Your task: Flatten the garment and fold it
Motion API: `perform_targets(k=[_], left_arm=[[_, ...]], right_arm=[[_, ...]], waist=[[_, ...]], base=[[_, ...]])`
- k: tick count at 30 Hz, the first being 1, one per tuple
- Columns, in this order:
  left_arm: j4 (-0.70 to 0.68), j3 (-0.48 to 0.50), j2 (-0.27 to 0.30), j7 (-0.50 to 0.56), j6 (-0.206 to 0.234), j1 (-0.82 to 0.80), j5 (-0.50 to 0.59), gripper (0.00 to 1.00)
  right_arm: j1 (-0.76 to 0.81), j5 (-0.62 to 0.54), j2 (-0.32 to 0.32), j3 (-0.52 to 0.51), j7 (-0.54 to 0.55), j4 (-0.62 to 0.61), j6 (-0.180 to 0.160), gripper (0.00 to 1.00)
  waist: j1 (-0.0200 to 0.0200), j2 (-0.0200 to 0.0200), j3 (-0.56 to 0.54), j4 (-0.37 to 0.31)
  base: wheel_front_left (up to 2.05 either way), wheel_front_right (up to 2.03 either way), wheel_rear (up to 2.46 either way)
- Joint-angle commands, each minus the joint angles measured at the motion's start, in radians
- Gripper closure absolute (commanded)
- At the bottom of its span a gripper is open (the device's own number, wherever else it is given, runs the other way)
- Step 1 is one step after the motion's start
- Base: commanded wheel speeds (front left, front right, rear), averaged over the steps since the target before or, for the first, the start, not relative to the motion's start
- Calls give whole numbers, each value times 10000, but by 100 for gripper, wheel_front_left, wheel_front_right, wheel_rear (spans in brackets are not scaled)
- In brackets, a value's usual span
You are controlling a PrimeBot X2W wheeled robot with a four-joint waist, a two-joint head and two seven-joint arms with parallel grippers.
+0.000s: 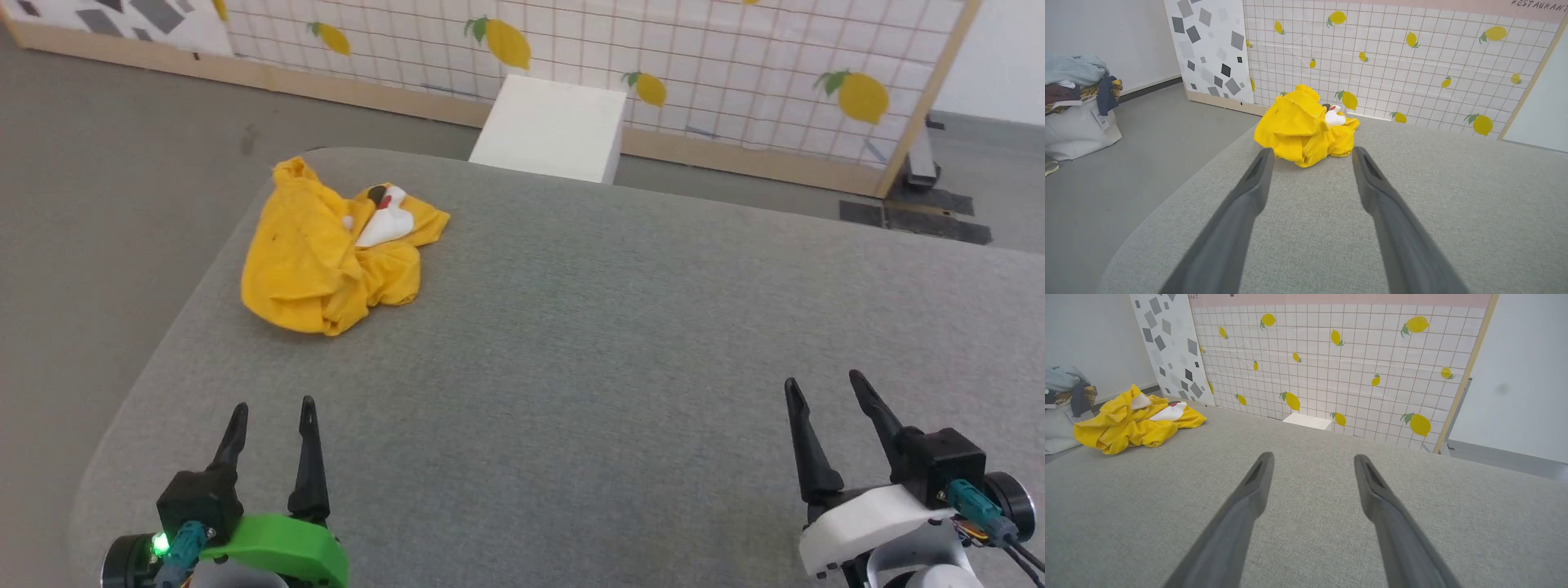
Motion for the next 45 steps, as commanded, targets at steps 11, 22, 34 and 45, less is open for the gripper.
perform_targets(k=[11, 22, 34, 45], left_arm=[[189, 30, -35, -302, -113, 363, -237, 0], [354, 117, -40, -535, -220, 572, -311, 0], [417, 208, -45, -780, -243, 757, -572, 0], [446, 276, -50, -1008, -260, 826, -819, 0]], right_arm=[[-100, 80, 15, 227, -338, 281, -11, 0], [-157, 216, 17, 624, -571, 588, -12, 0], [-166, 291, 20, 702, -818, 798, -14, 0], [-210, 315, 22, 636, -1047, 907, -16, 0]], waist=[[0, 0, -263, 1123], [0, 0, -406, 1805], [0, 0, -473, 2230], [0, 0, -385, 2566]], base=[[0, 0, 0], [0, 0, 0], [0, 0, 0], [0, 0, 0]])
